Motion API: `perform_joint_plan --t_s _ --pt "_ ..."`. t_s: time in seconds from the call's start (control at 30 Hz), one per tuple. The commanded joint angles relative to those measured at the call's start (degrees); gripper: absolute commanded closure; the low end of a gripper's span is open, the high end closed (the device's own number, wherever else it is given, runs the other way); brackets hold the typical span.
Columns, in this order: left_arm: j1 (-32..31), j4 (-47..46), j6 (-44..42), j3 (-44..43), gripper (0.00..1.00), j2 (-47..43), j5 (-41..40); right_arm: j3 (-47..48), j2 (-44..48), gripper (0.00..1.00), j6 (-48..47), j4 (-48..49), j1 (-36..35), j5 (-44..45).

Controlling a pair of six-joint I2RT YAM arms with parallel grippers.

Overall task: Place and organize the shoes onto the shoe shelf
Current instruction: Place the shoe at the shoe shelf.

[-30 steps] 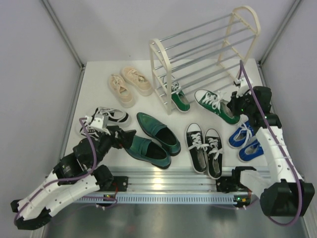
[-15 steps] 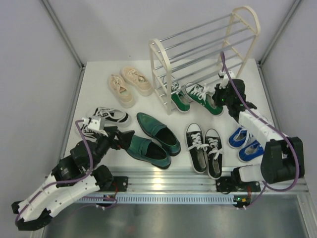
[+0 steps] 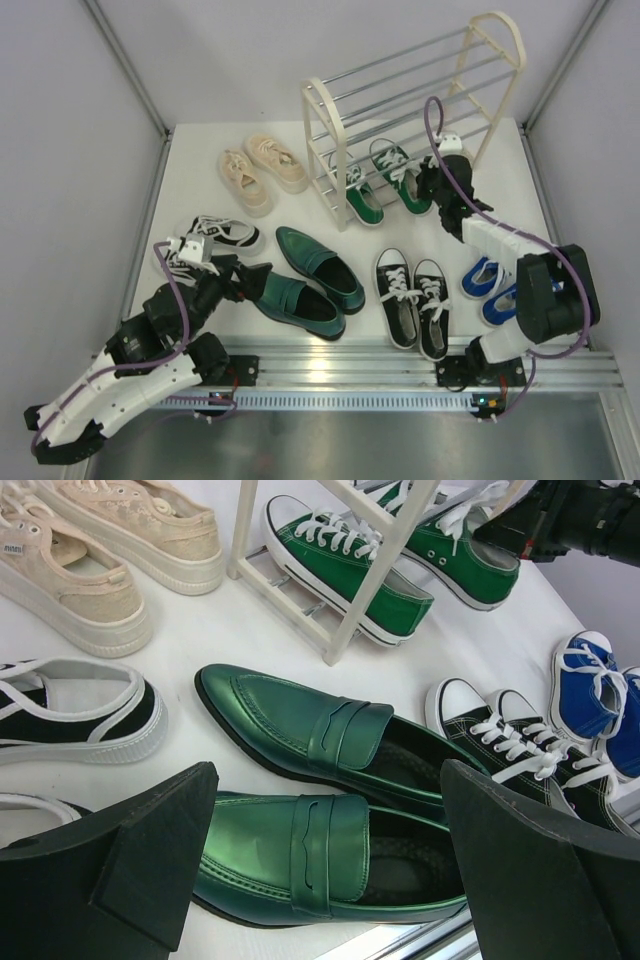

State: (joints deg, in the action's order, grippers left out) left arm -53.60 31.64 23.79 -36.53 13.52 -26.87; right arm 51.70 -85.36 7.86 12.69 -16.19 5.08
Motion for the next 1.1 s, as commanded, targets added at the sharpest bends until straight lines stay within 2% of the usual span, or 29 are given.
perform_joint_plan --t_s 0.0,0.3,0.6,0.73,0.87,1.07 --pt "0.2 -0.4 -1.0 0.1 0.02 -0.5 -0.4 4.5 -2.4 1.0 3.8 11.9 -1.7 1.1" --pt "0.2 -0.4 -1.0 0.3 0.02 -0.5 0.1 7.0 -10.2 1.0 8.0 17.6 -3.5 1.8" --pt "0.2 -0.6 -1.2 0.3 0.02 -0.2 0.6 7.7 -13.4 1.0 11.6 19.7 -4.1 0.2" --pt "0.2 -0.7 -1.3 0.3 0.02 -0.3 0.8 5.8 -11.7 1.0 14.5 22.1 -4.0 1.8" --pt "0.2 -1.0 -1.7 0.5 0.02 -0.2 1.0 5.7 -10.8 1.0 17.7 22.5 -4.0 -0.5" --pt "0.2 -1.0 -1.6 0.5 0.02 0.2 1.3 8.3 -14.2 1.0 17.4 19.2 -4.3 -0.7"
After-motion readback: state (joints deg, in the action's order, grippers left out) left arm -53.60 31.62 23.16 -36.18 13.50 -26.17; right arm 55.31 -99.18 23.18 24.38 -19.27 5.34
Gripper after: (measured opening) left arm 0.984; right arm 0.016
